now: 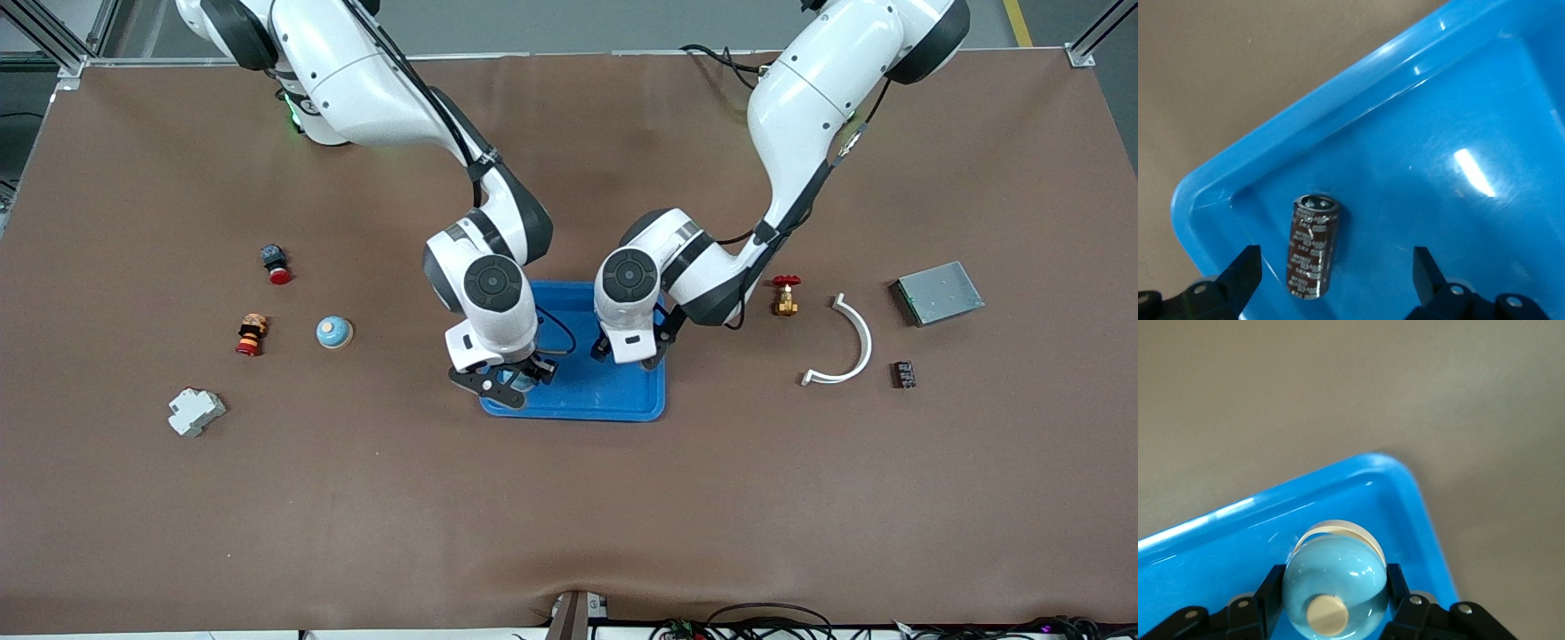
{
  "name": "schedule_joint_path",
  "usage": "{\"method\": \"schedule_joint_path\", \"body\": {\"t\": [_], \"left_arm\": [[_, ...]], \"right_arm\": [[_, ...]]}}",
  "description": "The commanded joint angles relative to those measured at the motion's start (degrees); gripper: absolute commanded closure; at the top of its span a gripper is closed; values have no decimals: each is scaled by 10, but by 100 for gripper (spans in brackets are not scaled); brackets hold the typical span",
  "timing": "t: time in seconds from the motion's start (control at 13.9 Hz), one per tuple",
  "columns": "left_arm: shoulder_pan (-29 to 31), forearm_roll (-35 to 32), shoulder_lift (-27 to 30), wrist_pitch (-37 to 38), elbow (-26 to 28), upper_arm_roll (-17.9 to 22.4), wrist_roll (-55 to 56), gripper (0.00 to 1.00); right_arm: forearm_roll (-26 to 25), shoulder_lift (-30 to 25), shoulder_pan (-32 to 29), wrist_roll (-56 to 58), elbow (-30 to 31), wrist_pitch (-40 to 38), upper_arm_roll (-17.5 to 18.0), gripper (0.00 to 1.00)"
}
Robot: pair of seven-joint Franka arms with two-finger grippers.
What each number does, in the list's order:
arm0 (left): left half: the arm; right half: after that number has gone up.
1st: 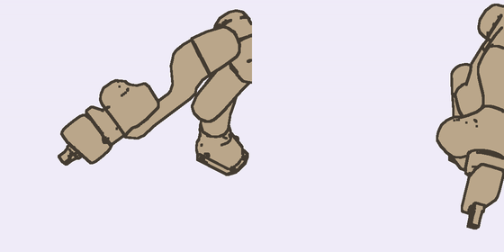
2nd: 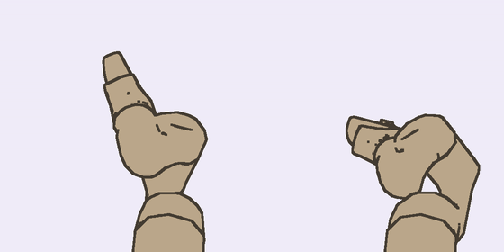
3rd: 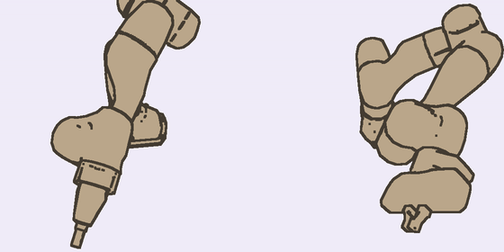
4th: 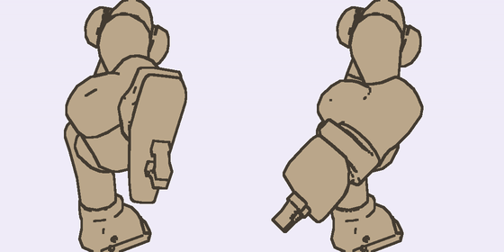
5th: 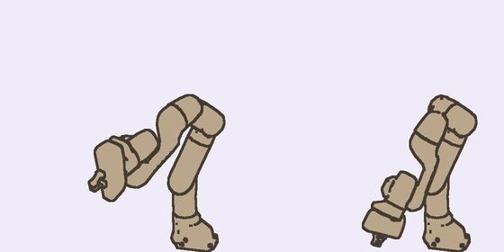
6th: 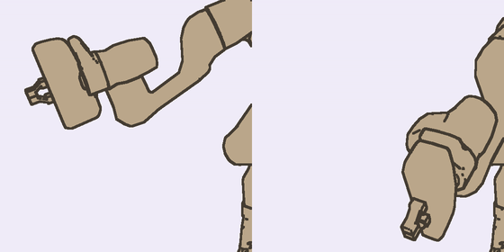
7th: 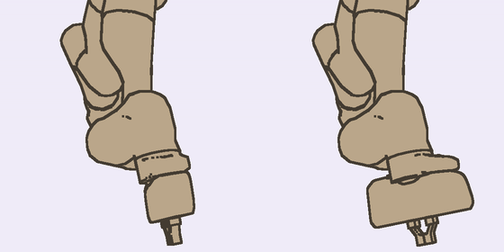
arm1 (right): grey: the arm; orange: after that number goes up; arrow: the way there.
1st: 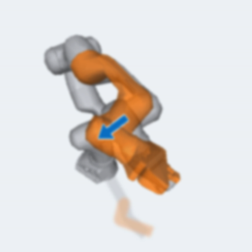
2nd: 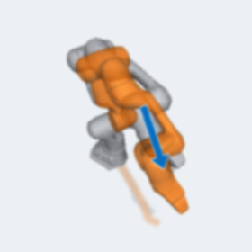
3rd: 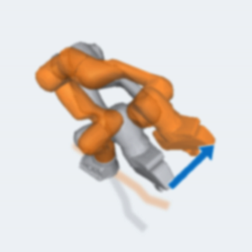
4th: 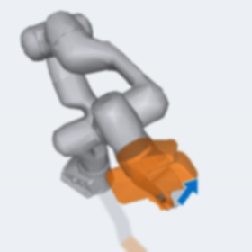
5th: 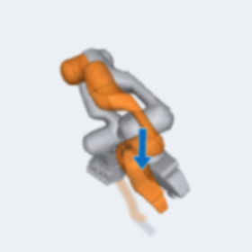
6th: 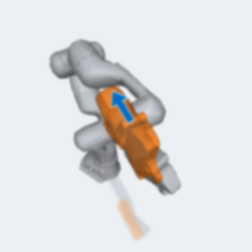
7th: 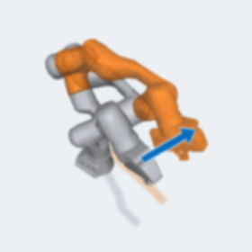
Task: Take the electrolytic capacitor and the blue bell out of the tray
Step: 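Lift the capacitor with the left gripper while the right gripper carries the bell away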
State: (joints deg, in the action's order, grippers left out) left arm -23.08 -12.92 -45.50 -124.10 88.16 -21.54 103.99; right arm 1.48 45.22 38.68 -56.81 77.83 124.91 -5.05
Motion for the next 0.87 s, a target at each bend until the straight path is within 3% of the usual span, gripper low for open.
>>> {"method": "schedule_joint_path", "body": {"t": [0.0,0.79], "left_arm": [[-5,-12,8,0,16,5,14,0],[-6,-12,1,-3,29,6,18,0]], "right_arm": [[-5,-50,-42,74,62,-1,7,100],[-4,-188,-167,321,305,118,7,100]]}}
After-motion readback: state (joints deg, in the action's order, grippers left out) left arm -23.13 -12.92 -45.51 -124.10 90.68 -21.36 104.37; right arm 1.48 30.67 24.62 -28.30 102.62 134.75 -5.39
